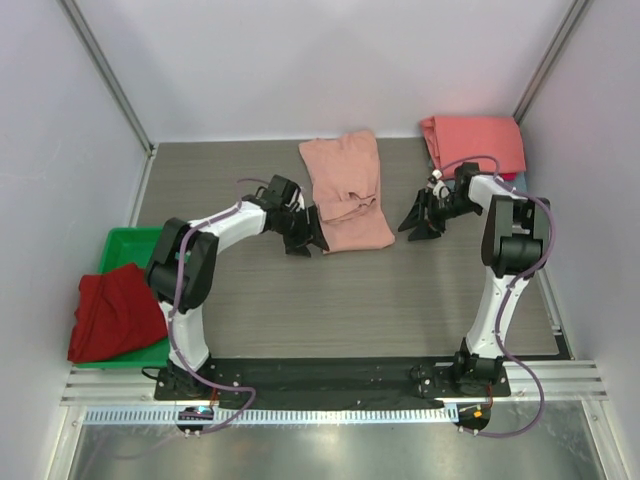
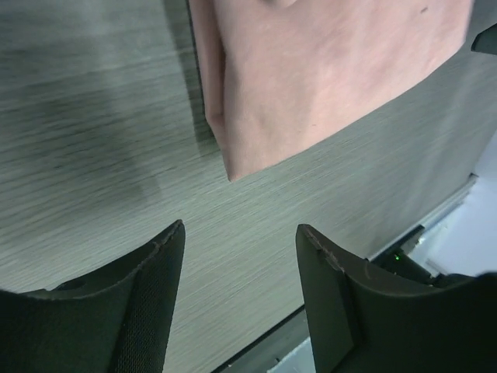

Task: Fold and stack the t-shirts
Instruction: Fold the tshirt

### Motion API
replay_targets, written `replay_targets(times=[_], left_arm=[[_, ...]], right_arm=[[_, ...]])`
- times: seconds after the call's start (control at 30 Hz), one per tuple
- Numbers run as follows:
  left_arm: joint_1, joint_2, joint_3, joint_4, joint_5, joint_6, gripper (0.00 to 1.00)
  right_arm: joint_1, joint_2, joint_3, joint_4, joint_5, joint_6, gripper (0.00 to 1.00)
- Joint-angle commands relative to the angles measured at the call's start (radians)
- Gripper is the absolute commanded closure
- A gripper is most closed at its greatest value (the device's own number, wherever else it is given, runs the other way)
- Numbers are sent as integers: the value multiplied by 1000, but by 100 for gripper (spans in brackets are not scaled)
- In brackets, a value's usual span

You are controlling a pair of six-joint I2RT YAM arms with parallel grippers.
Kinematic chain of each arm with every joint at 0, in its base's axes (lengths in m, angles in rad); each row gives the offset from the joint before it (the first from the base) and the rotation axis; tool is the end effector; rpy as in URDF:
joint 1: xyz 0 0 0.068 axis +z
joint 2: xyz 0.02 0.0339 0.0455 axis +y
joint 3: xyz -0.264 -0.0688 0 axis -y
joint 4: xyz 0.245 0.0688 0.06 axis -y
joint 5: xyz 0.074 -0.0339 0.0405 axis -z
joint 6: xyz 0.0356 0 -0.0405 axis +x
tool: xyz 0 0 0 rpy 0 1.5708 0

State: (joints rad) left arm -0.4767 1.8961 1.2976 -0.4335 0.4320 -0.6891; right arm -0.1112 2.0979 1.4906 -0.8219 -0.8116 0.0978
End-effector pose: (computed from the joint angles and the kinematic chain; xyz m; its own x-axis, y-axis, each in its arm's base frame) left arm 0.3443 -0.1946 0.1839 -0.9749 -0.1464 -0.1675 -0.0160 0.7971 -0.6036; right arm 0.4025 -0.0190 0.1536 -0.9817 0.1772 -0.0703 0.0708 0.6814 0.7285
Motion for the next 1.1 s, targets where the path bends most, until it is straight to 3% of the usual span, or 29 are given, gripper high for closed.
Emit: replay_targets(times=[0.0, 1.07], left_arm=[[0, 21, -9, 95, 151, -72, 40], [-26, 162, 32, 144, 36, -124, 50]], right_arm=[[5, 2, -12, 7, -84, 16, 47], [56, 137, 2, 52, -110, 69, 49]])
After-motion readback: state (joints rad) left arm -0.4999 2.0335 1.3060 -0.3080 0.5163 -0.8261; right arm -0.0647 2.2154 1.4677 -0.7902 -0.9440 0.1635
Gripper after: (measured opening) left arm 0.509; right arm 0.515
